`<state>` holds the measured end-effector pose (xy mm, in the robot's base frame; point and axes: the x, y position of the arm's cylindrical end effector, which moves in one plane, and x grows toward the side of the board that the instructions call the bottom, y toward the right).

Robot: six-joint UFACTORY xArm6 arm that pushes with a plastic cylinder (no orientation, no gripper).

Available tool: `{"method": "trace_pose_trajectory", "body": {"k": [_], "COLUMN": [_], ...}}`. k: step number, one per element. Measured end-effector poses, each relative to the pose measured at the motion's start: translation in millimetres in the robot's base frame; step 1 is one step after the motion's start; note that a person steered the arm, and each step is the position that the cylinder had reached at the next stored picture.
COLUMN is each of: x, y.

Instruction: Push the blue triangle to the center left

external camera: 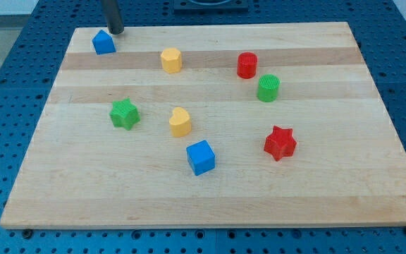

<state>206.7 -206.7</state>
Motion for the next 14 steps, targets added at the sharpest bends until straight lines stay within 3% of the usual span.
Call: {"method": "trace_pose_trajectory", "body": {"k": [1, 8, 14], "x": [21.0, 47.1, 134.5], "y": [-8.4, -48.2, -41.2]}}
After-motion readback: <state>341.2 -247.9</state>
